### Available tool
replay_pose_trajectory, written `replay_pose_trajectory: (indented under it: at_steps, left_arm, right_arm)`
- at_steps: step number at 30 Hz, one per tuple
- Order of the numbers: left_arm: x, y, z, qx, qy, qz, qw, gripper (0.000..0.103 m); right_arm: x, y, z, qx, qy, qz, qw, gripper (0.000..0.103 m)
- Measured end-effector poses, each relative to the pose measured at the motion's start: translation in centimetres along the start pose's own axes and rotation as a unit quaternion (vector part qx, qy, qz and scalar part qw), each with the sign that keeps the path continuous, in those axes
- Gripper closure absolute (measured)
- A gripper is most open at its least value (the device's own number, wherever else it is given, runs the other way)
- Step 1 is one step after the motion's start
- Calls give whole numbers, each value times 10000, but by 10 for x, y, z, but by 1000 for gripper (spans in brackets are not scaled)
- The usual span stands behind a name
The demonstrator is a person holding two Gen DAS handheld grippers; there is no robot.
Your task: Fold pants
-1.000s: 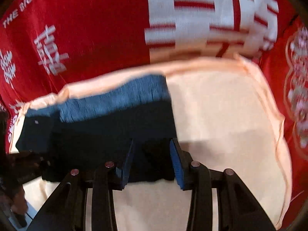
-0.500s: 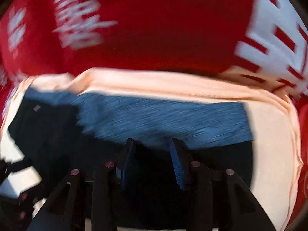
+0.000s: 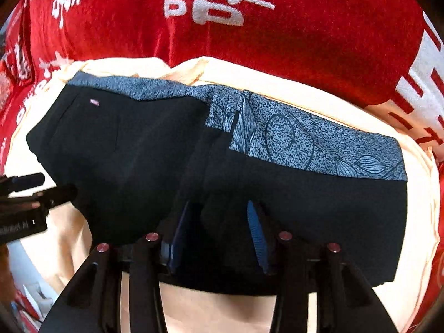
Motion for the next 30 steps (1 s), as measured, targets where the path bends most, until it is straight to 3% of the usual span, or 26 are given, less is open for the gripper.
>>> replay_pose_trajectory:
  at_steps: [5, 6, 14, 19, 30]
  left_arm:
    - [3, 19, 1, -171, 61, -36, 9998, 24]
    - [3, 22, 1, -199, 63, -40, 9998, 24]
    - [7, 50, 5, -348, 74, -74, 9993, 24]
    - [10, 54, 9, -470, 65, -110, 9988, 24]
    - [17, 107, 19, -642, 70, -194, 9977, 24]
  right_arm:
    - [-7, -1, -4, 140, 191, -14, 9997, 55]
    - [-8, 0, -4, 142, 212, 31, 9997, 51]
    - [-15, 26, -2, -190, 341, -40, 9992, 45]
    - [-20, 31, 3, -83, 335, 136, 9993, 45]
    - [-13, 51, 20, -77, 381, 317, 9987, 44]
Point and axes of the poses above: each gripper's, at about its wrist camera, not at the fingertips, and x roughly the way its jaws point, y to its left, z to its top, the point moved 5 cm from there along x, roughly the way its jaws point, and after that the axes turned 14 degrees about -x, right-handed, at the moved point
